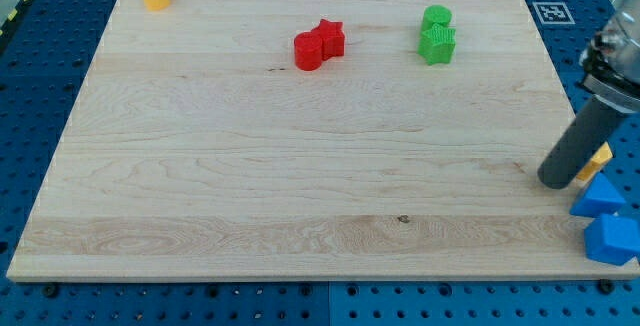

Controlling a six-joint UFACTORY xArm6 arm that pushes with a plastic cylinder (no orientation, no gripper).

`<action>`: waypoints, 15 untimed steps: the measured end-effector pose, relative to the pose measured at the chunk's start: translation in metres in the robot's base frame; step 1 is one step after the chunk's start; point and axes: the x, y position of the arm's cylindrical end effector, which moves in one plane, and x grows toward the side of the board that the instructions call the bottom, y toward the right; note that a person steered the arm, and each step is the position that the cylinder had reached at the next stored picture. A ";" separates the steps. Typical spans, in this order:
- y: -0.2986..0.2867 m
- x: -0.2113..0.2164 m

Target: Move your arm to the center

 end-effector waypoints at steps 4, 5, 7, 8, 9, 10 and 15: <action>-0.031 -0.004; -0.034 -0.006; -0.045 -0.007; -0.048 -0.014; -0.048 -0.028; -0.050 -0.043; -0.090 -0.064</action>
